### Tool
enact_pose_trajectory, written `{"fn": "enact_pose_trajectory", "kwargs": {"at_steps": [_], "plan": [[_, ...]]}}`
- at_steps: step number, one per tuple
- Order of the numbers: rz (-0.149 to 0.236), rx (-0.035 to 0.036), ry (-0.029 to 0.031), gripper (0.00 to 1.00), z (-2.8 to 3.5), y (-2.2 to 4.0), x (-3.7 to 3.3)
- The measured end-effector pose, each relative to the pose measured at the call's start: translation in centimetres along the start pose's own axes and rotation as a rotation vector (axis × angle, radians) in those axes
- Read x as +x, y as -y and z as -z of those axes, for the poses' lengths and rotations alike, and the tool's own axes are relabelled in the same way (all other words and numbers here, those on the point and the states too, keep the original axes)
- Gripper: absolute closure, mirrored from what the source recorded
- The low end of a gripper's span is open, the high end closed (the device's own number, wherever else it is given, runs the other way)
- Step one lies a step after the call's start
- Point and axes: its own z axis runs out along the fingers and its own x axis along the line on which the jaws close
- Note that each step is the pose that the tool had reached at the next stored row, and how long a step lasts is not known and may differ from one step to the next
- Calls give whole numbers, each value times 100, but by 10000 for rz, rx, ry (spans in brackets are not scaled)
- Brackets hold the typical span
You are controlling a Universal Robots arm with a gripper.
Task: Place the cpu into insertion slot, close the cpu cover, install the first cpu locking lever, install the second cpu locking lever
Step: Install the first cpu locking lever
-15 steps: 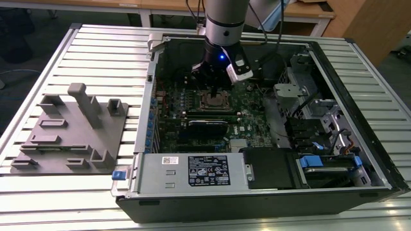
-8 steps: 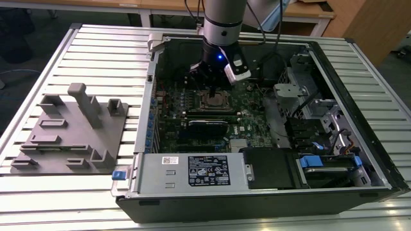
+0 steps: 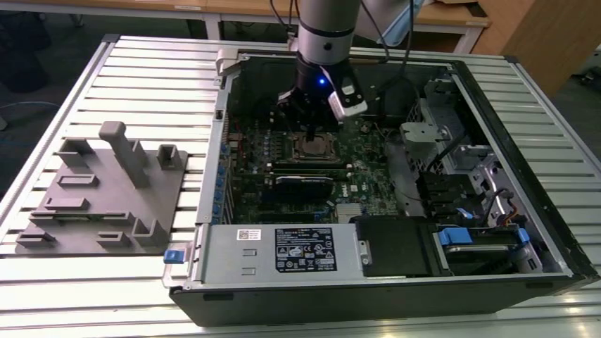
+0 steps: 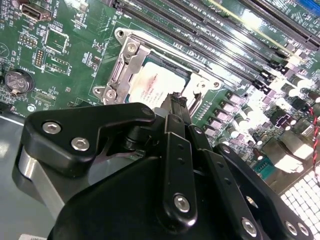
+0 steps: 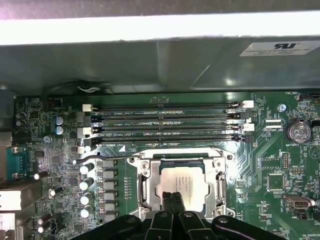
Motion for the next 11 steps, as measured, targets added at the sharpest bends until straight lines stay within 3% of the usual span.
{"fn": "enact_pose_trajectory", "kwargs": {"at_steps": [11], "plan": [[0,-2,1,89,31,0,0]]}}
